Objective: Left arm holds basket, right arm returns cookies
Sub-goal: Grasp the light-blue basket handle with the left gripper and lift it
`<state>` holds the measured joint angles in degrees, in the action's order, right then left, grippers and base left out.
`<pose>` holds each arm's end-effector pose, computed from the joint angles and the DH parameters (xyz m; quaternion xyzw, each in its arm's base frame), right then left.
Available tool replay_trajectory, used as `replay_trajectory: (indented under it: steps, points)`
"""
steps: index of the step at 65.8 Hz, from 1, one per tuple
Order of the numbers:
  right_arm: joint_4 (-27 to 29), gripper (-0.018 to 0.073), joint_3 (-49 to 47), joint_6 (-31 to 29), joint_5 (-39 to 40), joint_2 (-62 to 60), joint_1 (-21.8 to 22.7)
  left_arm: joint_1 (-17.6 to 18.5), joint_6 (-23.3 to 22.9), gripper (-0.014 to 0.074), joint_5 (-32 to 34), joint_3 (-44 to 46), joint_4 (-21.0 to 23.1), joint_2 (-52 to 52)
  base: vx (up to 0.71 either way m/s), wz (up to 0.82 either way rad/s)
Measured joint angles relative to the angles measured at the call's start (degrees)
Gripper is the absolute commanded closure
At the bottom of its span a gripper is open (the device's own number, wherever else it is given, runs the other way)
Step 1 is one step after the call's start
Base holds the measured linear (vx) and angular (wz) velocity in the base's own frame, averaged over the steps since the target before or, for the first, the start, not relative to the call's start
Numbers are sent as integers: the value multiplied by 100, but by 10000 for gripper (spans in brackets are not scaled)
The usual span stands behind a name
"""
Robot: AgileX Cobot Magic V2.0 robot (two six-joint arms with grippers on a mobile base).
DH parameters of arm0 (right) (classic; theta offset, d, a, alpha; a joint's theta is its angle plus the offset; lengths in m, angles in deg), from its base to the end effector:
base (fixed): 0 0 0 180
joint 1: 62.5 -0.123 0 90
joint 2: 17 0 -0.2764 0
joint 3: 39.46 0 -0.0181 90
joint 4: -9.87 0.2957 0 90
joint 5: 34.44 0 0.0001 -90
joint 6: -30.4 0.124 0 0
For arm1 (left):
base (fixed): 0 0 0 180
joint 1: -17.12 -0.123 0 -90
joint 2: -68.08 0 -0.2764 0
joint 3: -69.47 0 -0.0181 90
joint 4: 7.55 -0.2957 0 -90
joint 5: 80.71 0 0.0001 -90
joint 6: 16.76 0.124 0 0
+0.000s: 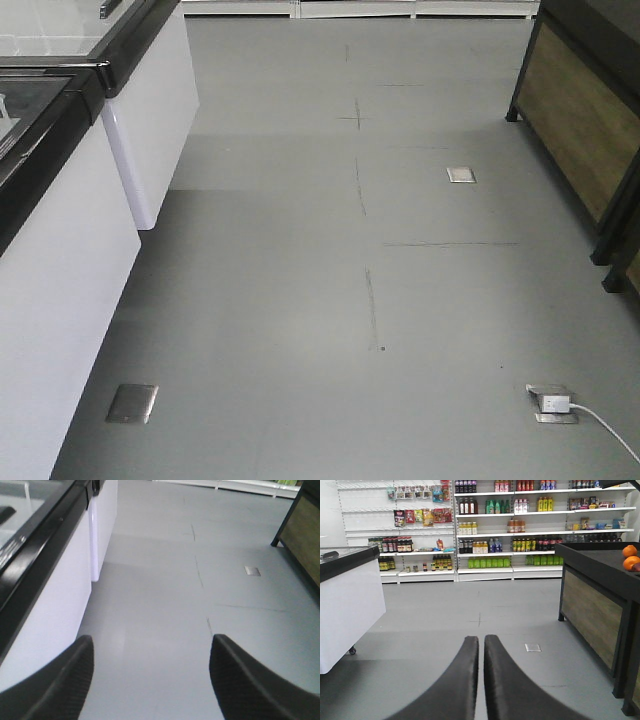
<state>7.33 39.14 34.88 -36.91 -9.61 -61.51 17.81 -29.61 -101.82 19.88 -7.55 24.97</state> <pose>0.1435 -0.0027 0.2005 0.0185 0.6973 0.0053 0.7165 0.2078 -0.0025 0.2659 -0.0887 0.8331 -0.0644 0.5422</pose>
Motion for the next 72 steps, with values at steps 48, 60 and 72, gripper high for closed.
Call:
replay_trajectory:
  steps: [48, 60, 72]
  points:
    - [0, 565, 0, 0, 0, 0, 0, -1071, -674, 157, -2467, 4021, 1762, -3184, 0, 0]
    - [0, 565, 0, 0, 0, 0, 0, -2672, 435, 157, -3226, 4639, 3629, -3492, 0, 0]
    - [0, 565, 0, 0, 0, 0, 0, -4262, 1158, 157, -3475, 4736, 5287, -3532, 0, 0]
